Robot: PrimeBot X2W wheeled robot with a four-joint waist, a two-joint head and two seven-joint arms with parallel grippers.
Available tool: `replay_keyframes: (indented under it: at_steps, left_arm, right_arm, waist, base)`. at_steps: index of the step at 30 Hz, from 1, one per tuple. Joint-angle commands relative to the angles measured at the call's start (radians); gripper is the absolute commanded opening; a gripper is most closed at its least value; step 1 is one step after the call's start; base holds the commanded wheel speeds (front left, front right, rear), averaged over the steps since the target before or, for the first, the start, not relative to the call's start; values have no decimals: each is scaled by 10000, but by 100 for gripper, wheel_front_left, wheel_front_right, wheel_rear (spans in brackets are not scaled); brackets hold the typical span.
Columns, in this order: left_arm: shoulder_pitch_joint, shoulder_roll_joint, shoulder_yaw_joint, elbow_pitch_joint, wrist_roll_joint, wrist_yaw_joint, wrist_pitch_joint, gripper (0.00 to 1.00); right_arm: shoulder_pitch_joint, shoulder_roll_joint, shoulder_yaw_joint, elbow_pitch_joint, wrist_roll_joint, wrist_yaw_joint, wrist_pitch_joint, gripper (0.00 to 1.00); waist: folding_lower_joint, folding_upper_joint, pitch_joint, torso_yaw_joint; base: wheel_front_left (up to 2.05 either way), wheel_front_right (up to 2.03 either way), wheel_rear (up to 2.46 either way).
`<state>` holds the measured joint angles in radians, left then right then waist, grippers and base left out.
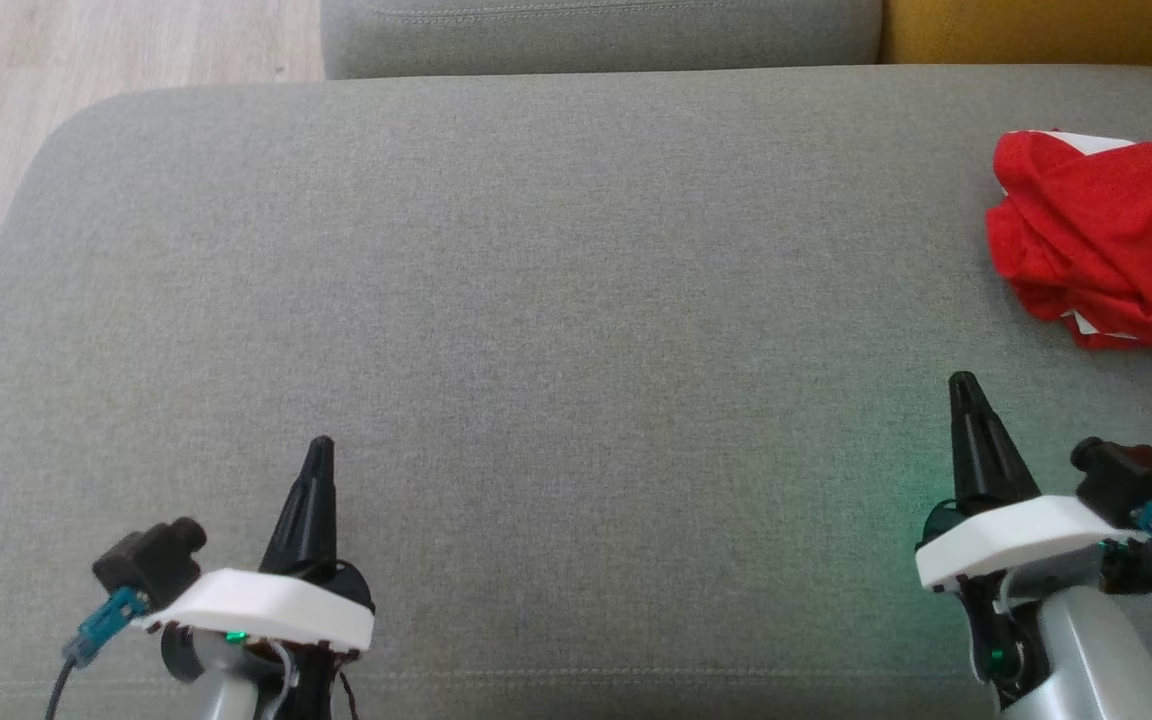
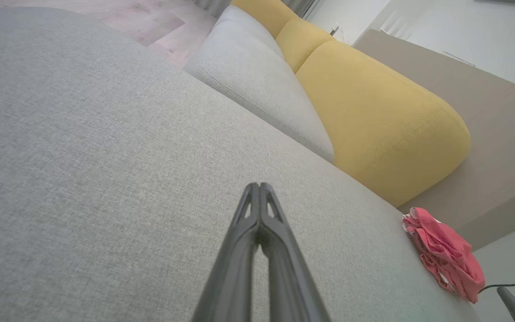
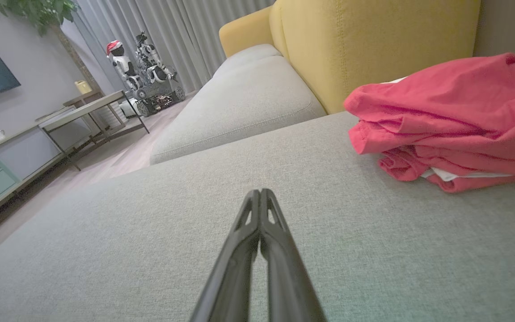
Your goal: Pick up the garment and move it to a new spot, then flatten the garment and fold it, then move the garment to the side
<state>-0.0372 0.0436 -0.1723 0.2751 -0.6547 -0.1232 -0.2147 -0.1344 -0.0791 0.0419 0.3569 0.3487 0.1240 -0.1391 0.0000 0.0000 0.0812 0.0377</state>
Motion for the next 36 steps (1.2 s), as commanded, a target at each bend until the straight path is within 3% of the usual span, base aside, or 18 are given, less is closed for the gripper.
replay_keyframes:
  at_steps: [1, 36]
  left_arm:
    - [-473, 102, 210, -310, -221, -10, 38, 0]
    - [-537, 230, 915, -323, -3545, -33, 980, 0]
  right_arm:
    - [-401, -7, -79, -392, 281, 10, 44, 0]
    - [-174, 93, -581, -642, 4458, 30, 885, 0]
  waist:
    - [0, 0, -8, -4]
    - [0, 0, -270, -130]
  base:
    - [0, 0, 0]
    - [0, 0, 0]
